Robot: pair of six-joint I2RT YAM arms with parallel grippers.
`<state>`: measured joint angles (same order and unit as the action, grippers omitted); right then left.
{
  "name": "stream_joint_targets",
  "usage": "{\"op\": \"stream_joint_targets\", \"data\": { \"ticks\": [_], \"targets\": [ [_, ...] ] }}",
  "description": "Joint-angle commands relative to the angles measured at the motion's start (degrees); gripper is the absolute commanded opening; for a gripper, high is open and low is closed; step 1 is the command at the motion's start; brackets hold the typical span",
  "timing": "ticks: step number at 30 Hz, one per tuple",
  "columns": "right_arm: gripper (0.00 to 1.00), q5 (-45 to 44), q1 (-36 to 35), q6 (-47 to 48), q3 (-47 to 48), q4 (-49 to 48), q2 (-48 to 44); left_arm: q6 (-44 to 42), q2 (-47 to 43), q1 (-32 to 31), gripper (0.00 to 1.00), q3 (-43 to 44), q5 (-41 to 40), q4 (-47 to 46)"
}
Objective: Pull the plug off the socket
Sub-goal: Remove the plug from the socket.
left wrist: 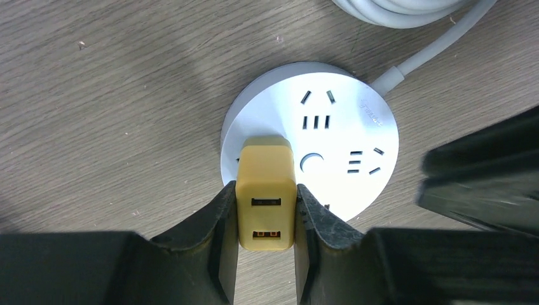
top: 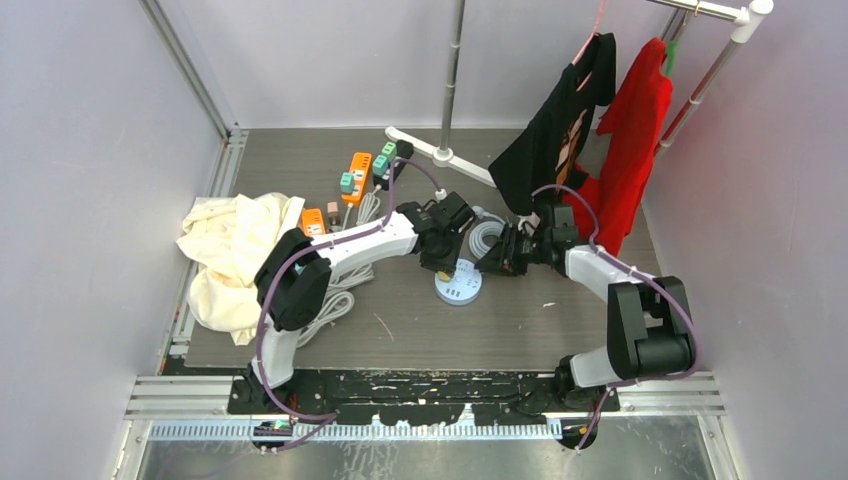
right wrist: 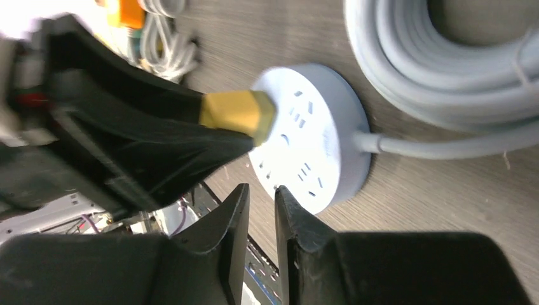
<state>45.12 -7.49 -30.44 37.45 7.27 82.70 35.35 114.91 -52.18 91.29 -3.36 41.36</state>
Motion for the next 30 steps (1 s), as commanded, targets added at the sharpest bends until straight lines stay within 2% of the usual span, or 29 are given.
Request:
{"op": "stream_joint_targets", "data": {
  "ticks": [1, 4, 8, 10, 12, 15, 18, 21, 24, 30],
  "targets": [
    [0.29, 8.84, 2.30, 15.08, 8.86, 7.39, -4.29, -0.15, -0.94, 0.23, 0.00, -1.36, 2.54, -3.75],
    [0.35, 9.58, 2.26, 36.68, 12.36, 23.37, -5.99, -1.30, -1.90, 0.23, 0.00, -3.02, 3.82, -5.29],
    [0.42, 9.17, 1.00, 72.34, 13.74, 44.81, -7.06, -2.83, -3.14, 0.24, 0.00, -5.36, 5.07, -7.68],
    [0.47, 6.84, -0.04, 85.05, 13.16, 50.04, -7.88, -2.92, -2.97, 0.19, 0.00, -5.42, 4.78, -7.38],
    [0.54, 4.53, -0.64, 85.97, 11.33, 45.89, -9.33, -2.64, -2.79, 0.16, 0.00, -5.57, 4.98, -7.50],
    [0.65, 0.79, -2.91, 78.11, 7.21, 31.31, -11.74, -2.32, -2.72, 0.18, 0.00, -5.59, 5.39, -7.65],
    [0.69, -5.16, -7.64, 68.50, 3.20, 16.20, -12.07, -2.31, -2.98, 0.20, 0.00, -5.59, 5.39, -7.68],
    [0.69, -10.73, -11.51, 62.46, 0.62, 5.85, -10.76, -2.23, -3.11, 0.19, 0.00, -5.68, 5.65, -7.99],
    [0.70, -14.32, -12.37, 61.42, -0.62, 1.16, -10.02, -2.00, -2.99, 0.24, 0.00, -5.92, 6.57, -8.69],
    [0.69, -15.64, -13.20, 65.15, -1.38, 0.00, -8.41, -1.85, -2.48, 0.24, 0.00, -5.38, 8.32, -9.55]
  ]
}}
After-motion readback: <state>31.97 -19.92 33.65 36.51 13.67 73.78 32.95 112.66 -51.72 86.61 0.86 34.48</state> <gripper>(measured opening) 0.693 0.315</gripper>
